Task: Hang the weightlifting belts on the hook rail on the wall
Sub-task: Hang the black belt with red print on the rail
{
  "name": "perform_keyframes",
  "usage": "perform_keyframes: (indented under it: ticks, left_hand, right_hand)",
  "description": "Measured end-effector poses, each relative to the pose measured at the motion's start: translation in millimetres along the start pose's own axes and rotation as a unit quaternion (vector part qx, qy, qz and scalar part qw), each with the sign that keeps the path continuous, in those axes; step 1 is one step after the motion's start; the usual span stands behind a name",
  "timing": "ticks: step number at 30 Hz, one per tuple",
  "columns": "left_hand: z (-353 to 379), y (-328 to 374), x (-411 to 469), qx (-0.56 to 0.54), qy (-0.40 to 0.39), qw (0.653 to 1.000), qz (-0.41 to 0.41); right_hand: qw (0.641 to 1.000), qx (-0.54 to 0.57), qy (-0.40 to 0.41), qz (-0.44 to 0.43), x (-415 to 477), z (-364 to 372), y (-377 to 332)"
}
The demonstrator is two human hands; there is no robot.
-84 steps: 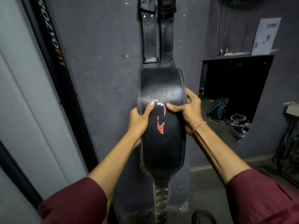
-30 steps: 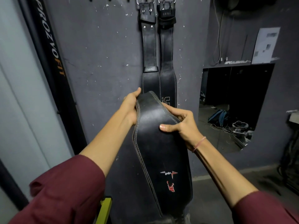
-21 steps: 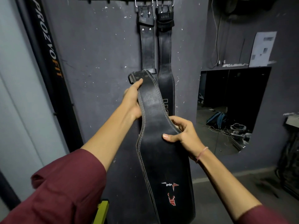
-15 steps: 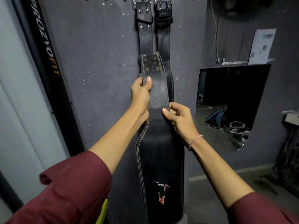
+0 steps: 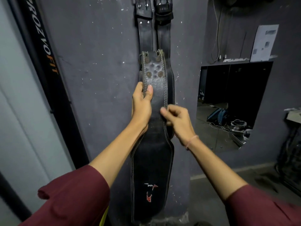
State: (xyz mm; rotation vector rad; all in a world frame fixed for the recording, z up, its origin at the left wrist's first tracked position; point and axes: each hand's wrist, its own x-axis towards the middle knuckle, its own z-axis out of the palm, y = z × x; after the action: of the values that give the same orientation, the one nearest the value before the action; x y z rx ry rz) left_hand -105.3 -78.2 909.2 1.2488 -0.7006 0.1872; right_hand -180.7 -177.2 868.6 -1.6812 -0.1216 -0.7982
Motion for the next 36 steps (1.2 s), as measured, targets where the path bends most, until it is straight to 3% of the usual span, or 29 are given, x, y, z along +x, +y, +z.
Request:
perform_keyframes:
  ticks: [4,7,13,15,20,27,32,36]
  left_hand:
    - [-9,-20,-9,-0.001,-0.007,0.999,-0.034]
    - [-14,-24,-13,-0.014,0.011,0.999,-0.046]
    - [-26,-23,-12,0.019,0.062,0.997,-0.049]
    - [-23,-20,-14,0.022,0.072,0.996,-0.056]
    - [-4,-10,-20,-0.01,0.053,0.996,-0.069]
    - [-18,-45,-54,0.152,0.012,0.987,0.045]
    - [-31,-75,-83,0.21,-0.011,0.977,0.037]
    - [-21,-49,-76,0.167,-0.031,0.985,-0.01]
  right_hand:
    - [0.997,0.046,0.032,-0.044,35,3,-29]
    - [0.996,0.076,0.009,-0.04,20,13,-10]
    - [0.996,0.01,-0.04,0.076,-61,17,61]
    - [0.998,0.024,-0.033,0.057,-52,18,48]
    - [0.996,0.083,0.017,-0.025,25,20,-16]
    - [0.99,0.099,0.097,-0.026,40,32,-20]
    - [0.985,0.127,0.119,-0.004,39,30,-20]
    - [0.989,0.116,0.091,-0.02,35,27,-16]
